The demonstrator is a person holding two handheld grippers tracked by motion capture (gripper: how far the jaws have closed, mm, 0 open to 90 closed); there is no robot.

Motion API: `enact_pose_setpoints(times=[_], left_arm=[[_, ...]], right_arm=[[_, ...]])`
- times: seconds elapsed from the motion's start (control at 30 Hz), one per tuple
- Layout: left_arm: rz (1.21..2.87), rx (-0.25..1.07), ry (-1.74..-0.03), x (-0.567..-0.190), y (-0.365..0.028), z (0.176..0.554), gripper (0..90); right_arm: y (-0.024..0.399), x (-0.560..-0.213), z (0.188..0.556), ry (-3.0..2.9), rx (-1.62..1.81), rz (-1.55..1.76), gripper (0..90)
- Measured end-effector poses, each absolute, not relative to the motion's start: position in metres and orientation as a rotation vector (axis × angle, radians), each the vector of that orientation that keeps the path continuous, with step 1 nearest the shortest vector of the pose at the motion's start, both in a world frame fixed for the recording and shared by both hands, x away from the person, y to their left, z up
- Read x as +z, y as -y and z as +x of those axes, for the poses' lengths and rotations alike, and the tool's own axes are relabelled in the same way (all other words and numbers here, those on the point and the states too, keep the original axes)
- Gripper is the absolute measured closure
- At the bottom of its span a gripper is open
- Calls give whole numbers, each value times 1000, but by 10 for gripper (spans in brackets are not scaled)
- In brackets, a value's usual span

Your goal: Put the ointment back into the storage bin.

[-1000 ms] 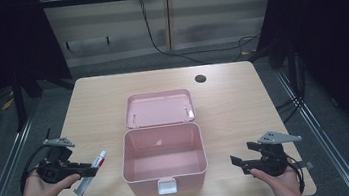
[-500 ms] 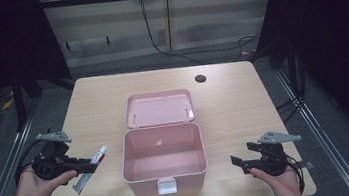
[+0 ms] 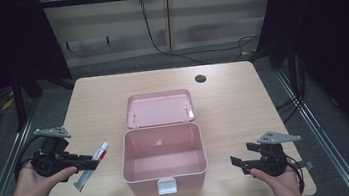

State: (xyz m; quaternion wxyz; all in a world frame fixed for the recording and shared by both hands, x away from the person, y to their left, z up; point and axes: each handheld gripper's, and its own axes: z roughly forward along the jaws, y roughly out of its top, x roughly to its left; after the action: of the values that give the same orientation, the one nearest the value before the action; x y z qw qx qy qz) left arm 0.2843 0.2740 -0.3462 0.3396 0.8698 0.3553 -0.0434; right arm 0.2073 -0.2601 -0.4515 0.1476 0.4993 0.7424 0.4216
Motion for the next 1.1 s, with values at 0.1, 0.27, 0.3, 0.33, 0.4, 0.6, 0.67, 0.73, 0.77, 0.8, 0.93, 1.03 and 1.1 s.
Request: enact_pose_setpoints(times=[0.1, 0.27, 0.3, 0.33, 0.4, 0.6, 0.67, 0.73, 0.77, 0.8, 0.93, 1.03, 1.1], left_arm=[[2270, -111, -906, -341, -269, 285, 714], [2273, -113, -882, -336, -262, 286, 715], [2280, -109, -875, -335, -260, 286, 715], [2281, -105, -868, -334, -259, 286, 715], [2285, -111, -854, -331, -257, 286, 715], [2320, -111, -821, -325, -248, 287, 715], [2333, -108, -803, -323, -244, 287, 715], [2347, -105, -797, -322, -241, 287, 715], [2352, -103, -788, -321, -238, 288, 715], [2362, -103, -781, -320, -237, 288, 715], [2390, -108, -770, -318, -229, 289, 715], [2430, -105, -765, -317, -223, 290, 716], [2438, -118, -763, -316, -220, 290, 716]], right_arm=[[260, -452, 207, -2137, 1213, 1436, 173], [260, -452, 207, -2137, 1214, 1437, 173], [260, -452, 207, -2138, 1214, 1436, 174], [260, -452, 207, -2140, 1213, 1437, 174], [260, -452, 207, -2137, 1214, 1437, 174], [260, -452, 207, -2138, 1215, 1438, 176], [260, -452, 207, -2140, 1214, 1436, 176], [260, -452, 207, -2139, 1215, 1438, 176], [260, -452, 207, -2139, 1214, 1437, 176], [260, -452, 207, -2140, 1214, 1436, 176], [260, -452, 207, -2139, 1214, 1438, 177], [260, -452, 207, -2139, 1215, 1438, 178], [260, -452, 207, -2140, 1215, 1438, 178]])
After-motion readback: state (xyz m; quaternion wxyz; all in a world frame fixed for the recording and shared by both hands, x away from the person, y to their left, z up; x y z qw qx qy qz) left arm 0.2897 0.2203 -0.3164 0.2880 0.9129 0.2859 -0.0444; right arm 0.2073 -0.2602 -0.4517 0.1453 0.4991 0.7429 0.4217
